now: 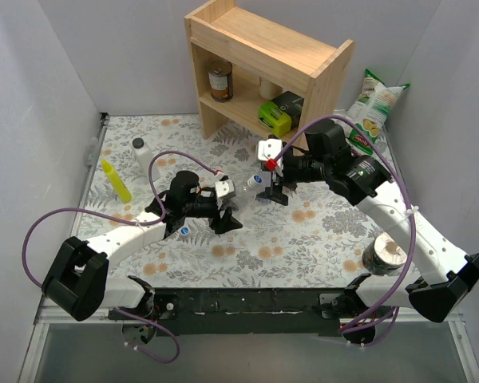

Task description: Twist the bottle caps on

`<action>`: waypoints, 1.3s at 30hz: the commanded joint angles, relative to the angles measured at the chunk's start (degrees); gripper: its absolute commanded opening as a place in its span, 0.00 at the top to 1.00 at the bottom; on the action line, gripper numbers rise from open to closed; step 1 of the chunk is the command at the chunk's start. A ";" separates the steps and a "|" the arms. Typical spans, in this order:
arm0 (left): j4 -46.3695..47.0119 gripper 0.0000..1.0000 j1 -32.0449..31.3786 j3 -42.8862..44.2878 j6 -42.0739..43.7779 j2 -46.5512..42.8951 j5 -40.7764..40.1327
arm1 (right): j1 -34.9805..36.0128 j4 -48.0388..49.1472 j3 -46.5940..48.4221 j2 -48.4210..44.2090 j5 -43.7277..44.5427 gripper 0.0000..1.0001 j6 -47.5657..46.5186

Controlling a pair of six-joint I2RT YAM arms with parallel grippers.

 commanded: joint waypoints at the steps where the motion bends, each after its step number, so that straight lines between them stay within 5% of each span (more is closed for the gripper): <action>1: 0.10 1.00 -0.12 3.74 0.91 0.05 0.98 | 0.75 6.86 -0.88 -0.14 -3.94 0.03 -2.26; 14: 3.26 1.00 -0.03 6.30 -1.90 1.01 -1.14 | 1.28 7.30 -4.23 -0.57 -5.52 0.05 -1.82; 32: 8.80 1.00 3.75 4.98 -11.13 -0.92 -3.33 | 1.28 -5.52 -5.38 -2.51 -2.71 0.07 -3.40; 35: 7.40 1.00 3.92 4.81 -10.00 -1.01 -3.25 | 1.28 -11.06 -1.79 -2.25 -3.41 0.12 -4.19; 39: 2.57 1.00 3.23 3.75 -1.49 -1.71 0.62 | 0.32 -5.64 0.07 -2.69 3.34 0.10 1.07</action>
